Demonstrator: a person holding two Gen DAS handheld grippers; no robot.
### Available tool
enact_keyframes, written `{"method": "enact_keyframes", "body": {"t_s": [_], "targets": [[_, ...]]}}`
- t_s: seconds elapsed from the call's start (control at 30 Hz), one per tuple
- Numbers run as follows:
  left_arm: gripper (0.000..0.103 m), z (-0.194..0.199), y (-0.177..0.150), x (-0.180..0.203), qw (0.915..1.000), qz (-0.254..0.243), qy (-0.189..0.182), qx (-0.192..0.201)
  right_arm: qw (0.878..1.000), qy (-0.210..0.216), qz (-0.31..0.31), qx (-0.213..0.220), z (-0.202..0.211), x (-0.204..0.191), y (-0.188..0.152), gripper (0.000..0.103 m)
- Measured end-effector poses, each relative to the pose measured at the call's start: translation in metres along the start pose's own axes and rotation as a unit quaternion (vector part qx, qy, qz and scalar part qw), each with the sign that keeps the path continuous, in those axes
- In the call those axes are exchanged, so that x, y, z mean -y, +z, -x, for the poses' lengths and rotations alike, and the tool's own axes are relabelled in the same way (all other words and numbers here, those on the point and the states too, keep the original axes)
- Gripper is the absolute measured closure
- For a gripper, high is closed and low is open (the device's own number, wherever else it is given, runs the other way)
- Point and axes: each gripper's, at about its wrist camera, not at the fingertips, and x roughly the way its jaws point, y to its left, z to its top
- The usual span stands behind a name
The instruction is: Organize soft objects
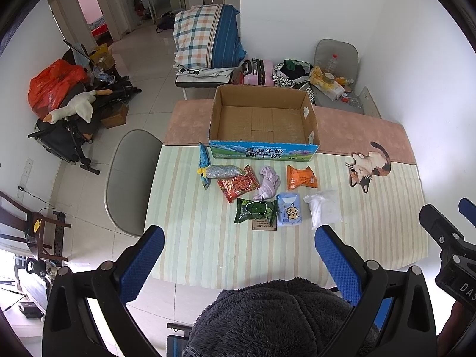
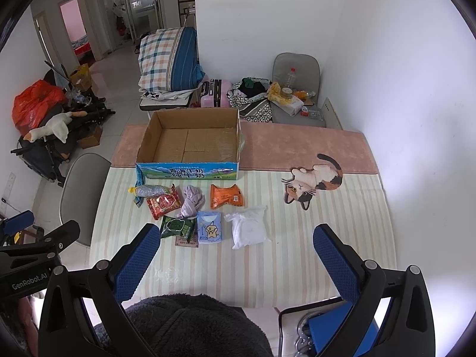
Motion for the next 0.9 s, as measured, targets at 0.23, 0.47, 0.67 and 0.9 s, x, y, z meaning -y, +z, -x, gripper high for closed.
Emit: {"method": "enact_keyframes", "body": {"t_s": [0.23, 0.47, 0.67, 0.9], "targets": [[0.0, 0.0, 0.003, 0.0, 1.0, -0.002, -0.001, 0.001, 1.0, -0.001, 0.0, 0.0, 0.0, -0.001, 0.003, 0.0], [0.0, 0.0, 0.004, 0.001, 1.0, -0.002, 0.0, 0.002, 1.0, -0.001, 0.0, 0.001, -0.001, -0.001, 0.006, 0.0], [0.0, 0.0, 0.004, 0.0, 1.0, -0.002, 0.0, 0.002, 1.0, -0.002, 0.0, 0.0, -0.001, -0.002, 0.008, 0.0], [0.0, 0.0, 0.009, 0.0, 1.0, -0.001, 0.0, 0.004, 1.0, -0.001, 0.001, 0.001, -0.001, 0.0, 0.013, 0.0]]}}
